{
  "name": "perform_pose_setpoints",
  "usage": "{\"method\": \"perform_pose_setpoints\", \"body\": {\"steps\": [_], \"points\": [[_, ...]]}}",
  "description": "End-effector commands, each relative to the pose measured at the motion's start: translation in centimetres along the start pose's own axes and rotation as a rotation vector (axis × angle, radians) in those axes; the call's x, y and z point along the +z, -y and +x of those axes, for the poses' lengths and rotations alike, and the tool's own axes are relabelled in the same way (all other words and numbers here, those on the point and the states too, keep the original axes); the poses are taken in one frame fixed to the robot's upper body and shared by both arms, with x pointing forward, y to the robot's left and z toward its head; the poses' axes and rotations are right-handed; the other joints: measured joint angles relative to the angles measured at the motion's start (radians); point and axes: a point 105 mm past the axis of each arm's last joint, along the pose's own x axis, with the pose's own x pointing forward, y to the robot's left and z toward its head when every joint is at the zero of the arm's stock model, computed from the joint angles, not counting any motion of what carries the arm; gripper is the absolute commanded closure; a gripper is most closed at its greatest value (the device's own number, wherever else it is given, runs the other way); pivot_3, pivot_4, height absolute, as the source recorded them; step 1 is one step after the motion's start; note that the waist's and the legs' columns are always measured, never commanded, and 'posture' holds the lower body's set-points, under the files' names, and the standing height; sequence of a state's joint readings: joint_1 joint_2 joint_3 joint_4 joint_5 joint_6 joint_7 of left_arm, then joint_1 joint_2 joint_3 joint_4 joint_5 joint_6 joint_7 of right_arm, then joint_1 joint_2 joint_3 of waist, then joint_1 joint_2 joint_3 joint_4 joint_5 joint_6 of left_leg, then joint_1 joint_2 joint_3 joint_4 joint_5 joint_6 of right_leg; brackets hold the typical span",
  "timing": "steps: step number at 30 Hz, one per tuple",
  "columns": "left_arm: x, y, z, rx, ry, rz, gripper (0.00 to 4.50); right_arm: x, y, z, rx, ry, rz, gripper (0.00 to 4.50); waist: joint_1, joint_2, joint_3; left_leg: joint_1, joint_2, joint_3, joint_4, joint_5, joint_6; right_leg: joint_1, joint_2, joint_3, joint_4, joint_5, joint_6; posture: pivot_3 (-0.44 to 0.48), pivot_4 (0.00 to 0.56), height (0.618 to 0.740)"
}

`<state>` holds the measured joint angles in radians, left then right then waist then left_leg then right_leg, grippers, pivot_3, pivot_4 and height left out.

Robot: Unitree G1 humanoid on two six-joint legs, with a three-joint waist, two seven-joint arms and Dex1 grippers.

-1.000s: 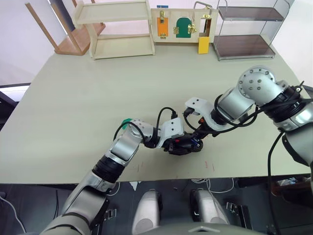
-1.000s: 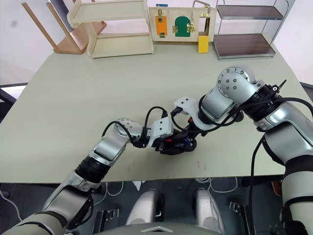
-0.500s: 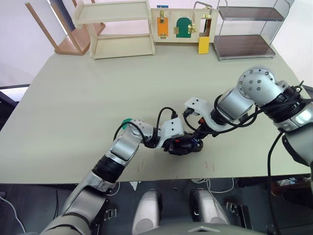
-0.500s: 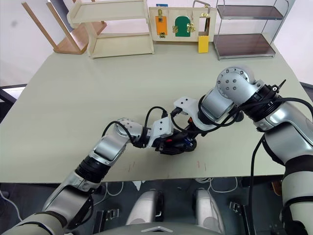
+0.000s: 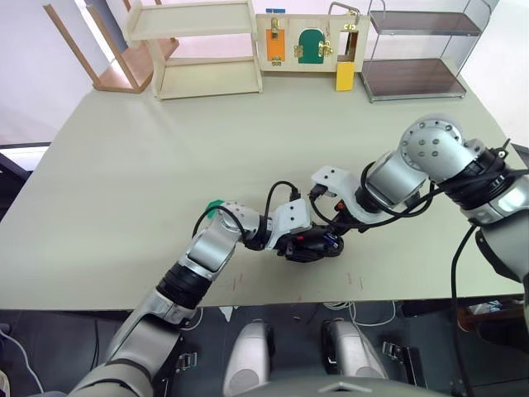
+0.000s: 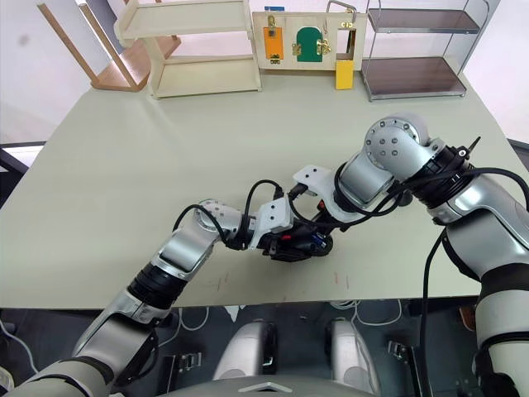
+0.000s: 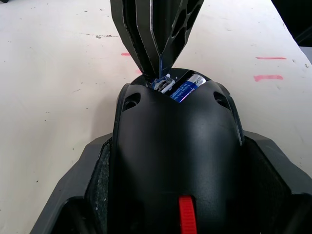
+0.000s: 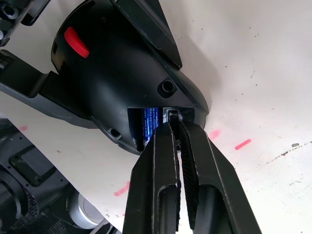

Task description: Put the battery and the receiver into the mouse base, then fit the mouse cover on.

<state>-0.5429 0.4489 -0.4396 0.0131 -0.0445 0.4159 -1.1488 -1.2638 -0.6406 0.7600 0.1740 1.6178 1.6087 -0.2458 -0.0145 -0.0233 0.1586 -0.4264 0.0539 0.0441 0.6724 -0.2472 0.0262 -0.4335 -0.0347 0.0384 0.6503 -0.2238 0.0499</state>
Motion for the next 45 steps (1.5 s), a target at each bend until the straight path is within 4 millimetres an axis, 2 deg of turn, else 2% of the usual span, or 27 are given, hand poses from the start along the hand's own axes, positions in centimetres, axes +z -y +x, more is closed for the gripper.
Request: {"method": "perform_pose_setpoints", "body": {"steps": [1, 4, 7, 13, 29, 34, 35, 37, 39, 40, 45], "points": [[-1.2, 0.7, 0.6, -0.03, -0.035, -0.051, 1.56, -0.1, -0.4, -0.3, 0.019, 0.01, -0.016, 4.5, 0.0, 0.0, 0.0, 0.0, 0.0, 0.0, 0.0, 0.0, 0.0, 0.0, 0.0, 0.0, 0.0, 0.0, 0.0, 0.0, 0.15, 0.74], [-1.2, 0.7, 0.6, -0.031, -0.034, -0.051, 1.56, -0.1, -0.3, -0.3, 0.015, 0.011, -0.016, 3.54, 0.0, 0.0, 0.0, -0.001, 0.0, -0.001, 0.0, 0.0, 0.0, 0.0, 0.0, -0.001, -0.001, 0.0, 0.001, 0.0, 0.15, 0.74], [-1.2, 0.7, 0.6, -0.032, -0.034, -0.052, 1.56, 0.0, -0.2, -0.4, 0.008, 0.015, -0.015, 2.31, 0.0, 0.0, 0.0, -0.002, 0.0, -0.001, 0.0, 0.0, 0.0, -0.001, 0.0, -0.001, -0.002, 0.001, 0.001, 0.0, 0.15, 0.74], [-1.2, 0.7, 0.7, -0.033, -0.032, -0.053, 1.56, 0.0, -0.1, -0.5, 0.006, 0.02, -0.014, 2.31, 0.001, 0.0, 0.0, -0.004, 0.0, -0.002, 0.0, 0.0, 0.0, -0.002, 0.0, -0.002, -0.002, 0.001, 0.002, 0.0, 0.15, 0.74], [-1.3, 0.8, 0.7, -0.035, -0.039, -0.047, 1.56, -0.4, 0.3, -3.4, 0.054, 0.109, -0.014, 2.31, 0.002, 0.0, 0.0, -0.005, 0.0, -0.003, 0.0, 0.0, 0.0, -0.002, 0.0, -0.003, -0.003, 0.001, 0.002, 0.0, 0.15, 0.74], [-1.3, 0.9, 0.7, -0.034, -0.045, -0.044, 1.56, -1.5, 0.2, -4.6, 0.064, 0.255, -0.085, 2.31, 0.007, 0.0, 0.0, -0.006, 0.0, -0.005, 0.0, 0.0, 0.0, -0.002, 0.0, -0.005, -0.005, 0.001, 0.002, 0.0, 0.15, 0.74], [-1.3, 1.0, 0.7, -0.034, -0.045, -0.044, 1.56, -1.7, 0.5, -4.7, 0.061, 0.294, -0.09, 2.51, 0.007, 0.0, 0.0, -0.006, 0.0, -0.005, 0.0, 0.0, 0.0, -0.002, 0.0, -0.006, -0.005, 0.001, 0.002, 0.0, 0.15, 0.74], [-1.4, 1.0, 0.7, -0.033, -0.046, -0.046, 1.56, -1.9, 0.7, -4.9, 0.084, 0.384, -0.1, 3.18, 0.007, 0.0, 0.0, -0.006, -0.001, -0.006, -0.001, 0.0, 0.0, -0.001, 0.0, -0.006, -0.006, 0.001, 0.002, 0.0, 0.15, 0.74], [-1.4, 1.0, 0.7, -0.033, -0.047, -0.045, 1.56, -2.3, 1.1, -4.8, 0.092, 0.45, -0.093, 4.16, 0.004, 0.0, 0.0, -0.006, -0.001, -0.005, -0.001, 0.0, 0.0, -0.001, 0.0, -0.006, -0.006, 0.001, 0.002, 0.0, 0.15, 0.74], [-1.4, 1.0, 0.7, -0.033, -0.048, -0.045, 1.56, -2.4, 1.2, -4.7, 0.095, 0.483, -0.096, 4.47, 0.004, 0.0, 0.0, -0.005, -0.001, -0.005, -0.001, 0.0, 0.0, -0.001, 0.0, -0.006, -0.005, 0.001, 0.002, 0.0, 0.15, 0.74], [-1.4, 1.0, 0.7, -0.032, -0.049, -0.044, 1.56, -2.4, 2.0, -4.3, 0.086, 0.641, -0.15, 4.47, 0.003, 0.0, 0.0, -0.004, 0.0, -0.006, 0.0, 0.0, 0.0, 0.0, 0.001, -0.006, -0.005, 0.001, 0.002, 0.0, 0.15, 0.74]]}}
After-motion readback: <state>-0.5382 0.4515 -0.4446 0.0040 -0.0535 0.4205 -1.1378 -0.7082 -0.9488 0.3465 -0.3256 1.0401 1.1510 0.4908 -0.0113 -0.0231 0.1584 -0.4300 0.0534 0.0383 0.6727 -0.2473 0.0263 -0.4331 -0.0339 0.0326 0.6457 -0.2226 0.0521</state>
